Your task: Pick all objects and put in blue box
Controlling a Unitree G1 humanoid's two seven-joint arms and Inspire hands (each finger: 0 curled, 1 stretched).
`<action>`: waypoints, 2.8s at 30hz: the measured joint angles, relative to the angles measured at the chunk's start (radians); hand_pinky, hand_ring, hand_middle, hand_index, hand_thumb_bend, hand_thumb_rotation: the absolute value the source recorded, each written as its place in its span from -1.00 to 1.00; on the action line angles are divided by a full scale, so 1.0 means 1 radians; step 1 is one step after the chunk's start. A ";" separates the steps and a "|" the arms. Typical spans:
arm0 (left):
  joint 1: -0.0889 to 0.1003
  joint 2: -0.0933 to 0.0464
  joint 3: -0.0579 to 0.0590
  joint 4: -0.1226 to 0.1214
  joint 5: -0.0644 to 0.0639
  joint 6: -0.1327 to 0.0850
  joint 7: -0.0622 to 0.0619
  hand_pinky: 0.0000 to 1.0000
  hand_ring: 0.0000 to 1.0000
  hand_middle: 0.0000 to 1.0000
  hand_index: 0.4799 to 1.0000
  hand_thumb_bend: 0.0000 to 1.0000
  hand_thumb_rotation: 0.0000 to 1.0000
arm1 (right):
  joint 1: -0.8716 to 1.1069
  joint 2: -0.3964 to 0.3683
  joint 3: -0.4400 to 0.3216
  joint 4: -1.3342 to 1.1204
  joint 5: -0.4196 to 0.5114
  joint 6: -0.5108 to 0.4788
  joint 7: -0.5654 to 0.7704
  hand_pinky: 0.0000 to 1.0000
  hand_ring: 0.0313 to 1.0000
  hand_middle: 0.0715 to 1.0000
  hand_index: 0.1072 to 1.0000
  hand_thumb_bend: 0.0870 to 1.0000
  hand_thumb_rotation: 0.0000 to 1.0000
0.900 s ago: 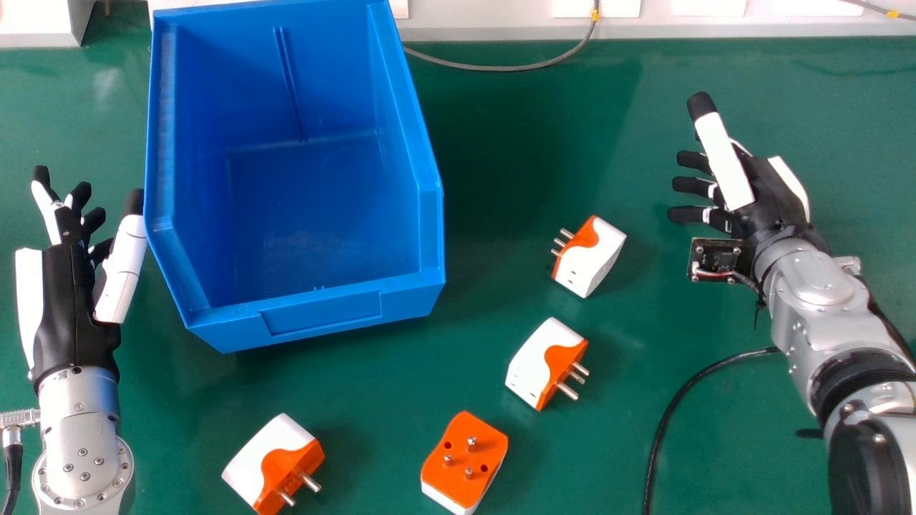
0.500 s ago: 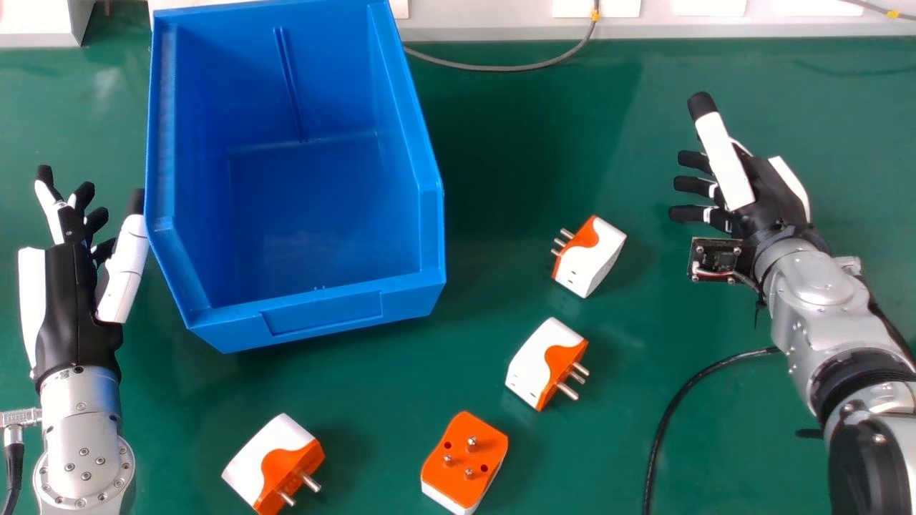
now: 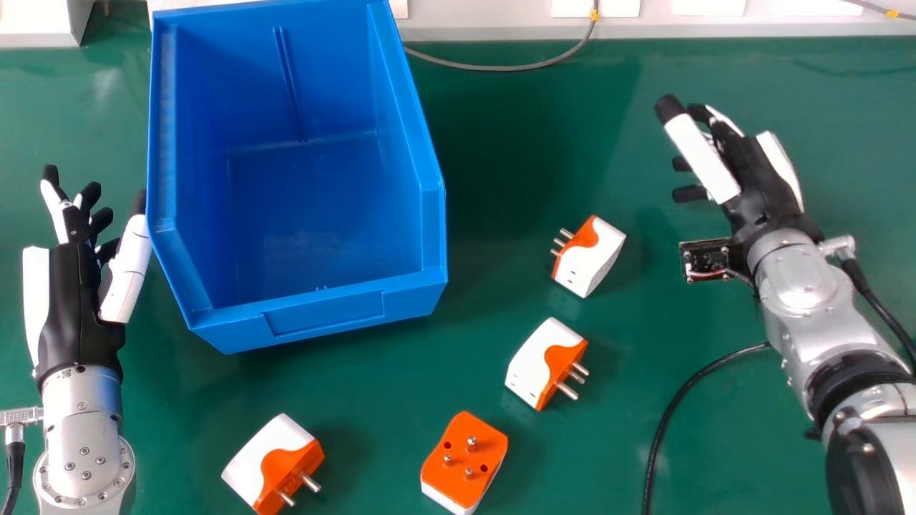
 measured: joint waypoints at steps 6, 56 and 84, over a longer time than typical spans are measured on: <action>0.000 0.001 -0.001 0.000 0.001 0.001 0.001 0.69 0.83 0.92 0.92 0.75 0.82 | 0.004 -0.027 0.134 0.000 -0.139 -0.029 -0.013 0.57 0.72 0.75 0.81 0.93 0.13; 0.000 0.001 -0.002 -0.002 0.000 0.002 -0.005 0.69 0.83 0.92 0.91 0.73 0.81 | -0.029 -0.044 0.460 -0.004 -0.418 -0.076 -0.200 0.70 0.87 0.87 0.86 1.00 -0.21; 0.001 0.001 -0.001 -0.003 -0.002 0.002 -0.011 0.69 0.83 0.92 0.91 0.75 0.81 | -0.047 -0.016 0.528 -0.014 -0.447 0.056 -0.119 0.58 0.75 0.79 0.80 1.00 -0.61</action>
